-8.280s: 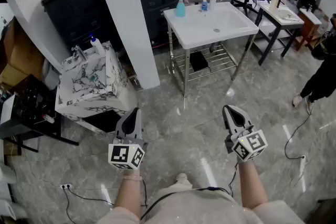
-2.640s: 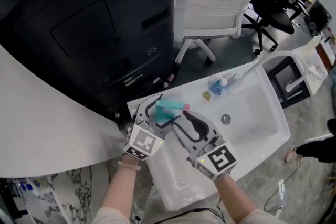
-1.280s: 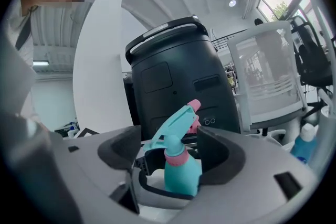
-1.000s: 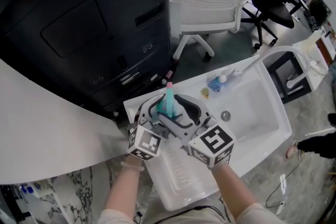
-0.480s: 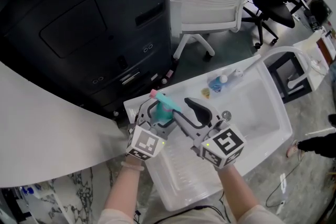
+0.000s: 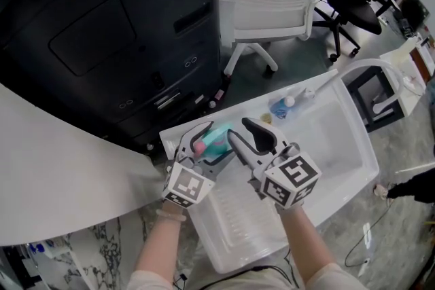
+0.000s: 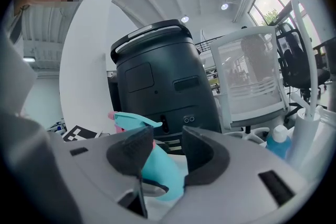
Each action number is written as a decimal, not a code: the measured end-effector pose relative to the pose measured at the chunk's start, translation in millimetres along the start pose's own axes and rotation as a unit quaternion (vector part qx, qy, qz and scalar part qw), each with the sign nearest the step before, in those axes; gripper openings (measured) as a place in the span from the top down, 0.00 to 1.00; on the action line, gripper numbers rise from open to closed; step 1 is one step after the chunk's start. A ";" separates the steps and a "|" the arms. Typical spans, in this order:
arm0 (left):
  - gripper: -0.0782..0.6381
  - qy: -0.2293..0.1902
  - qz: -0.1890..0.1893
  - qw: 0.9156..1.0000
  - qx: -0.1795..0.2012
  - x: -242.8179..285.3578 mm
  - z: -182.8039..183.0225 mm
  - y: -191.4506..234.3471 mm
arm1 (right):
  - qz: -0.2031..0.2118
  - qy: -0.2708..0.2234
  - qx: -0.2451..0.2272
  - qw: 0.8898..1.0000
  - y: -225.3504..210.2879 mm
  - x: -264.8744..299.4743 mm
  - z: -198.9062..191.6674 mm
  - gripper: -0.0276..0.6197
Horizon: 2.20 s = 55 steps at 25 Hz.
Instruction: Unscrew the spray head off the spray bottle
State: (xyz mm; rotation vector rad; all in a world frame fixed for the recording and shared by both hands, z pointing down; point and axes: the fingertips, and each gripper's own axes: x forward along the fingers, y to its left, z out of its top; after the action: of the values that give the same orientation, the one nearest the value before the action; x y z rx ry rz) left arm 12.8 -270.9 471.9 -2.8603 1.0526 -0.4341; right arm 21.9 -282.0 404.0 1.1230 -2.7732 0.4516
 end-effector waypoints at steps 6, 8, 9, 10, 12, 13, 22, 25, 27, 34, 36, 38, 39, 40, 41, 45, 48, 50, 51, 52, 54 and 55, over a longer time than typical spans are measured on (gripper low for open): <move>0.40 0.000 0.002 1.000 -0.001 0.3 -0.3 -0.6 | 0.017 -0.025 -0.002 1.000 10.0 -5.1 3.8 0.69; 0.40 -0.001 0.002 1.000 -0.002 0.6 0.1 -0.5 | 0.061 -0.034 0.011 0.997 28.4 -11.9 4.3 0.66; 0.40 -0.001 0.002 1.000 -0.002 0.8 0.2 -0.1 | 0.083 -0.032 0.017 0.996 37.9 -12.5 3.3 0.62; 0.40 -0.001 0.002 1.000 -0.002 0.9 0.2 0.1 | 0.099 -0.027 0.020 0.995 46.2 -11.0 1.7 0.58; 0.40 0.002 0.000 1.000 -0.003 0.7 -1.5 -0.6 | 0.113 -0.015 0.011 0.993 58.1 -5.0 -1.7 0.52; 0.40 0.006 -0.001 1.000 -0.003 0.6 -3.9 -1.4 | 0.115 -0.010 0.002 0.993 62.1 -1.8 -2.7 0.50; 0.40 0.014 -0.001 1.000 0.004 2.2 -6.3 -4.1 | 0.090 0.013 -0.051 0.995 59.7 6.3 -9.2 0.50; 0.40 0.011 0.001 1.000 -0.003 2.0 -7.3 -2.2 | 0.082 0.012 -0.041 0.996 51.0 -1.4 -9.9 0.52; 0.40 0.009 0.003 1.000 -0.003 1.7 -4.5 -0.4 | 0.078 0.008 -0.036 0.996 44.9 -7.0 -9.6 0.52; 0.40 0.008 0.004 1.000 -0.003 1.5 -1.3 1.0 | 0.044 0.000 -0.017 0.999 14.9 -23.0 -9.4 0.61; 0.40 0.009 0.004 1.000 -0.003 1.1 -1.1 1.0 | 0.035 -0.004 -0.011 0.999 7.0 -23.0 -7.9 0.62; 0.40 0.009 0.004 1.000 -0.004 1.1 -1.1 1.0 | 0.029 -0.008 -0.008 1.000 0.6 -20.9 -5.5 0.63; 0.40 0.009 0.005 1.000 -0.004 1.2 -1.3 1.2 | 0.027 -0.010 -0.007 1.000 -2.4 -19.0 -4.4 0.63; 0.40 0.009 0.005 1.000 -0.004 1.2 -1.4 1.3 | 0.023 -0.011 -0.006 1.000 -5.3 -16.6 -3.5 0.64; 0.40 0.009 0.005 1.000 -0.004 1.2 -1.5 1.4 | 0.019 -0.011 -0.006 1.000 -8.3 -13.9 -3.0 0.65; 0.40 0.009 0.008 1.000 -0.005 1.4 -1.6 1.3 | 0.000 -0.013 -0.017 1.000 -11.8 -13.5 0.0 0.69; 0.40 0.008 0.010 1.000 -0.005 1.0 -0.5 0.7 | 0.023 -0.036 -0.024 0.999 8.6 -27.2 7.2 0.70; 0.40 0.008 0.011 1.000 -0.005 0.9 0.1 0.9 | 0.047 -0.044 -0.026 0.998 26.0 -28.8 9.1 0.71; 0.40 0.010 0.012 1.000 -0.005 0.7 -1.2 0.9 | 0.059 -0.042 -0.030 0.997 33.9 -25.7 8.2 0.68; 0.40 0.014 0.012 1.000 -0.006 0.5 -5.2 0.7 | 0.070 -0.038 -0.033 0.996 40.5 -21.2 6.9 0.62; 0.40 0.025 0.013 1.000 -0.007 0.4 -14.9 -0.4 | 0.087 -0.033 -0.033 0.995 49.0 -12.0 5.5 0.53; 0.40 0.022 0.012 1.000 -0.006 1.1 -11.0 -0.3 | 0.092 -0.032 -0.027 0.995 50.9 -8.4 5.8 0.50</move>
State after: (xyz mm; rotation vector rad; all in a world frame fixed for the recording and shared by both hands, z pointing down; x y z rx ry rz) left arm 10.6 -270.9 482.8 -2.8583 1.0985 -0.4939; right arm -7.5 -243.6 385.0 0.8892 -2.9395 0.3619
